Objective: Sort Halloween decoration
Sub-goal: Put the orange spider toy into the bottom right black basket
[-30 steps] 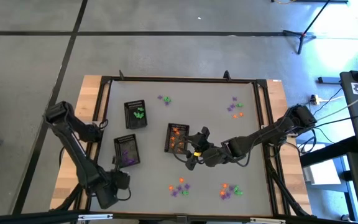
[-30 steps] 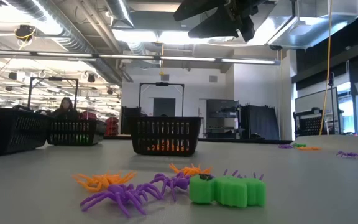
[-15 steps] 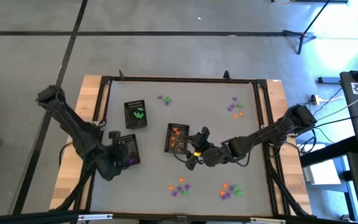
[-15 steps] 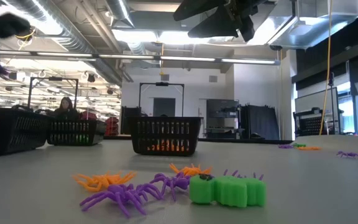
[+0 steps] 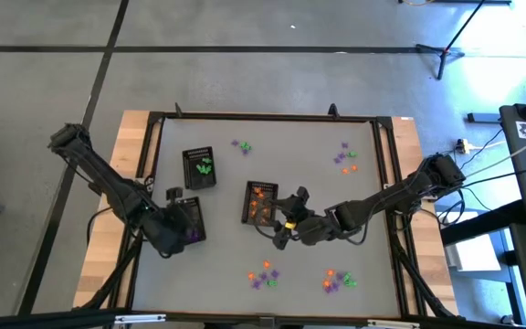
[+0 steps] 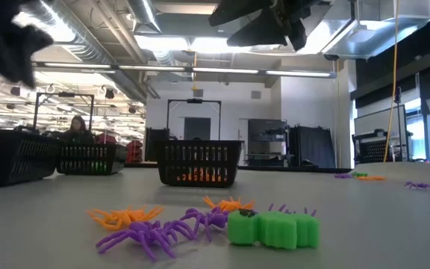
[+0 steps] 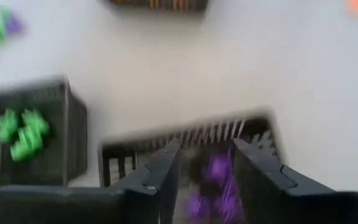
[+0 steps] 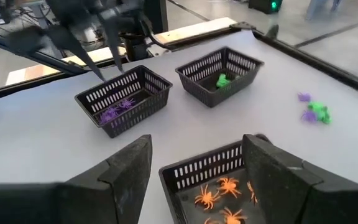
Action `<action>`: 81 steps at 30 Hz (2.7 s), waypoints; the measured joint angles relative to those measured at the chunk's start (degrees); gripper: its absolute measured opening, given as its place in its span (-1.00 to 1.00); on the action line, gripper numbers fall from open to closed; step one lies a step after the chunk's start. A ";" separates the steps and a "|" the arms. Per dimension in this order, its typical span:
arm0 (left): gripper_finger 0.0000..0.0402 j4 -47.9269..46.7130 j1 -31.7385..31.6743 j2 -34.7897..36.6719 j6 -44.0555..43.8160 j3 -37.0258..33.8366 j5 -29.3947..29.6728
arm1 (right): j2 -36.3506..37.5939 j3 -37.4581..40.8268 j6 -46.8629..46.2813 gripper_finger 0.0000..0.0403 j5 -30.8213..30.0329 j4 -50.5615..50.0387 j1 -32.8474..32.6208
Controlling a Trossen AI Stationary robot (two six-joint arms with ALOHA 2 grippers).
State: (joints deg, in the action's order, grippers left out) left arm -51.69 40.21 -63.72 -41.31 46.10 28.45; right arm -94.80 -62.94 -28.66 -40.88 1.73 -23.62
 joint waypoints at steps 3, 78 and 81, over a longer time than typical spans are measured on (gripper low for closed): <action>-0.37 5.37 2.01 0.42 4.11 2.08 9.61 | 0.00 0.02 -5.25 0.22 0.06 -3.79 0.00; -0.66 104.36 -12.95 5.38 72.88 -29.08 9.52 | 23.46 33.16 -24.61 0.22 16.35 -34.87 43.89; -0.66 97.24 -16.16 8.10 65.22 -27.33 6.68 | 21.63 33.16 -23.46 0.22 16.22 -33.75 43.89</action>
State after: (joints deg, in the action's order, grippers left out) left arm 45.55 24.05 -55.62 23.91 18.77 35.13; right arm -73.17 -29.78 -52.12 -24.67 -32.03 20.27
